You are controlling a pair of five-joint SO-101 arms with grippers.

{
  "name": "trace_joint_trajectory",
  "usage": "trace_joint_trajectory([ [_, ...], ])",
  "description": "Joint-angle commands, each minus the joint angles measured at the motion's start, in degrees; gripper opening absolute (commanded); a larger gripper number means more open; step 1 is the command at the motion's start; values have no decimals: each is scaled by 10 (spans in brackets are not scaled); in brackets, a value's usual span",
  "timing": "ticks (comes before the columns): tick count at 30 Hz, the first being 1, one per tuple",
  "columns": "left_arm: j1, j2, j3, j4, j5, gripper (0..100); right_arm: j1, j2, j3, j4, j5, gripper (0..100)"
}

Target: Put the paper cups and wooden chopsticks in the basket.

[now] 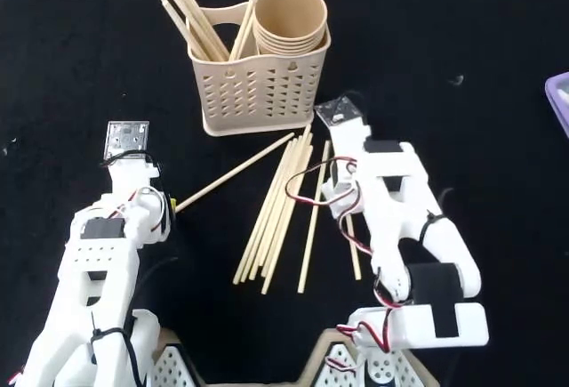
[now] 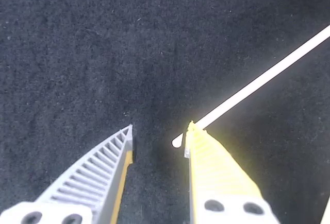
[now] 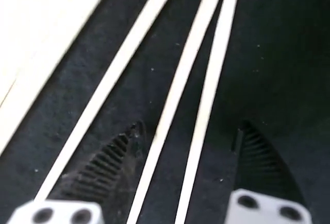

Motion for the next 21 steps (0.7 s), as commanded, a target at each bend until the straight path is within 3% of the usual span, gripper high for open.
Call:
trace_joint_trajectory([
  [1,-3,1,-5,-9,1,170,12,32,-14,-8,8,279],
  [4,-3,1,-5,-9,1,170,13,75,-45,19,14,245],
  [10,0,1,-5,-9,1,170,12,65,-57,38,10,19],
  [21,-1,1,-5,-9,1,170,28,-15,-32,50,13,11],
])
